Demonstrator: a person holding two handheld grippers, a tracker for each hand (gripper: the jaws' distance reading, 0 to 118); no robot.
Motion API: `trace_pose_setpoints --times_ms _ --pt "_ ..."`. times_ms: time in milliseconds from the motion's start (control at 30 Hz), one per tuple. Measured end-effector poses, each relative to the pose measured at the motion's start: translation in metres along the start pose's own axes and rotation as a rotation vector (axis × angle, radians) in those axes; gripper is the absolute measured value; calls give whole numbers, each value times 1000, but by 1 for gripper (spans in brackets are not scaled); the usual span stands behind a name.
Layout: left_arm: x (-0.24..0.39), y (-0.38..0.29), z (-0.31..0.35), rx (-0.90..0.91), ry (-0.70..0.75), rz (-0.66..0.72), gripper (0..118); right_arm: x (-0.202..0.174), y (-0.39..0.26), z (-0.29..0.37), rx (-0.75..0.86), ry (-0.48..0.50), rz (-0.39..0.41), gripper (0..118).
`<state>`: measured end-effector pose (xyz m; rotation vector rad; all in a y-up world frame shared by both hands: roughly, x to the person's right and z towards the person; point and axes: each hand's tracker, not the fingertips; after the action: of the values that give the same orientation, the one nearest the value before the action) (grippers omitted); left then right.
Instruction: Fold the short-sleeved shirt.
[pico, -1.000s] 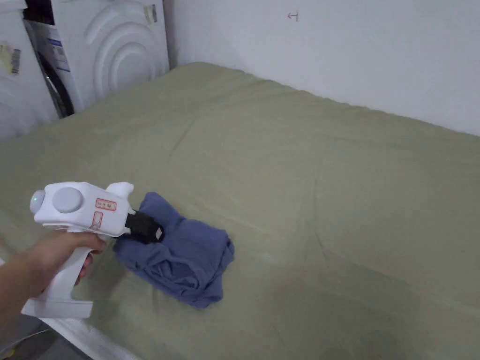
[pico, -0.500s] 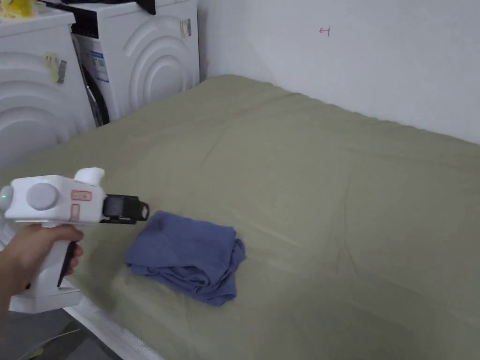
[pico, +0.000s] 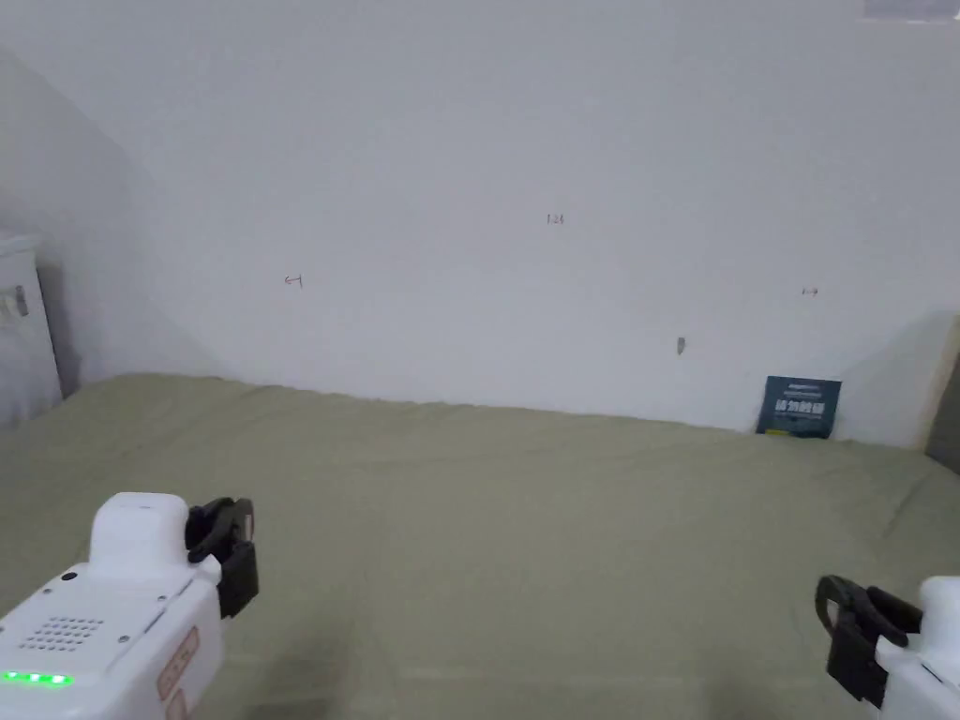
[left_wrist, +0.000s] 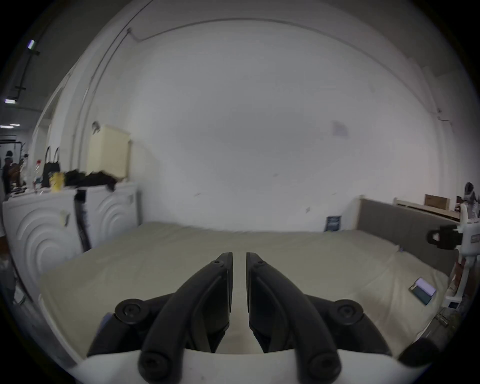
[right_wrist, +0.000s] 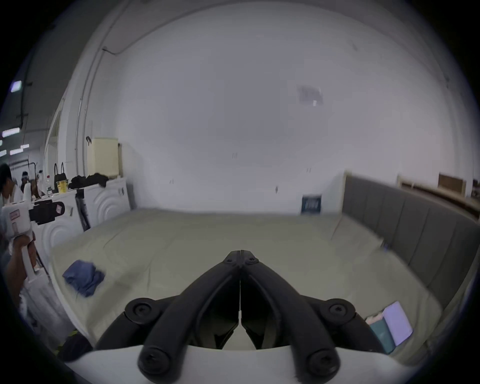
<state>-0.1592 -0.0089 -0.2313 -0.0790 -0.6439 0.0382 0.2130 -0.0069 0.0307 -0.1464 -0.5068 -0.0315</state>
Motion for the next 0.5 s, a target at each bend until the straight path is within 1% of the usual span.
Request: trace_pose_setpoints --times_ms 67,133,167,200,233,267,300,400,500 --pt "45 17 4 63 -40 -25 11 -2 19 5 38 -19 36 1" --pt "77 27 10 94 -22 -88 11 -6 30 13 48 -48 35 1" --pt "92 32 16 111 -22 -121 11 -6 33 19 69 -52 -2 1" --pt "100 36 21 115 -22 -117 11 -6 33 23 86 -16 -66 1" --pt "103 38 25 104 -34 -94 11 -6 34 27 88 8 -107 1" --pt "105 38 29 95 -65 -58 11 -8 33 30 79 0 -131 1" --pt "110 38 32 95 -64 -44 11 -11 30 33 79 0 -118 1" --pt "118 33 36 98 -62 -75 11 -20 26 36 80 10 -70 2" --pt "124 29 37 88 -73 -82 11 -24 28 35 97 11 -64 2"
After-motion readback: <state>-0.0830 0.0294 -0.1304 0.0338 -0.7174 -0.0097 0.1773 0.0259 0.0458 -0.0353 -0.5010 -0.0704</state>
